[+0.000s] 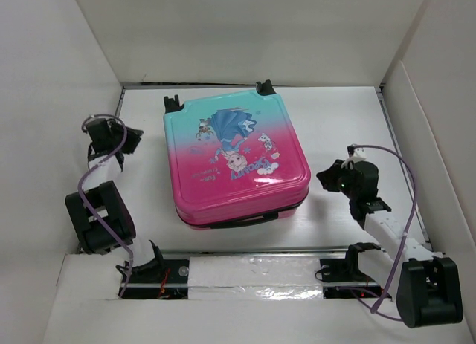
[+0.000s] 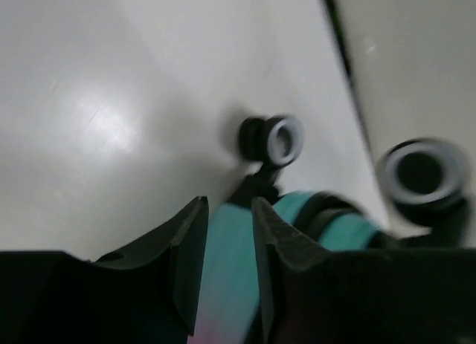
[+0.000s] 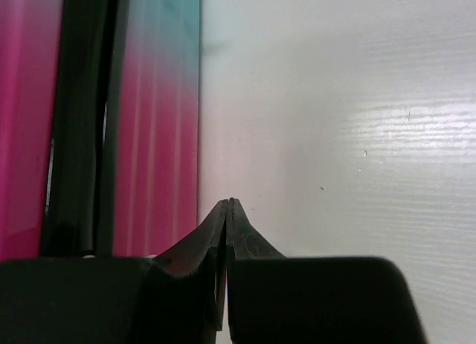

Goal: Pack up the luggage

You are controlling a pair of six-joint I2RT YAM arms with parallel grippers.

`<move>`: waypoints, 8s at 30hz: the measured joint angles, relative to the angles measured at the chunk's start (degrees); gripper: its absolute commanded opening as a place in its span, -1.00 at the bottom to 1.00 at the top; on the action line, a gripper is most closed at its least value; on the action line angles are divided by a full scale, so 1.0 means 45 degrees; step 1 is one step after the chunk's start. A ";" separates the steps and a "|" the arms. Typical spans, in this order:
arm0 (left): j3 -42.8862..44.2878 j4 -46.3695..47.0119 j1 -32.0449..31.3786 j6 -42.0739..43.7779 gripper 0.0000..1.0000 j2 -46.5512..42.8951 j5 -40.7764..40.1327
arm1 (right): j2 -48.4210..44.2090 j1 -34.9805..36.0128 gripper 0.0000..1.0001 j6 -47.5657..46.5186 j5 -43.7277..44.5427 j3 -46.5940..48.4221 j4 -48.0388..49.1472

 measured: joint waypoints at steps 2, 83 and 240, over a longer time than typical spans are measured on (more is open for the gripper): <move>-0.1627 0.0413 -0.0180 -0.0151 -0.65 -0.0257 0.0039 | -0.0146 0.0087 -0.99 0.0277 -0.0005 -0.0437 0.0282; -0.8680 -0.2380 -0.6144 0.0549 -1.00 -1.7010 -0.1379 | -0.5032 0.5892 -1.00 0.0665 0.1520 -0.2059 0.1010; -0.8301 1.0933 -0.5314 -0.4692 0.18 -0.0427 -0.2647 | 0.9078 1.3605 -1.00 -0.0748 0.7276 0.8184 0.0476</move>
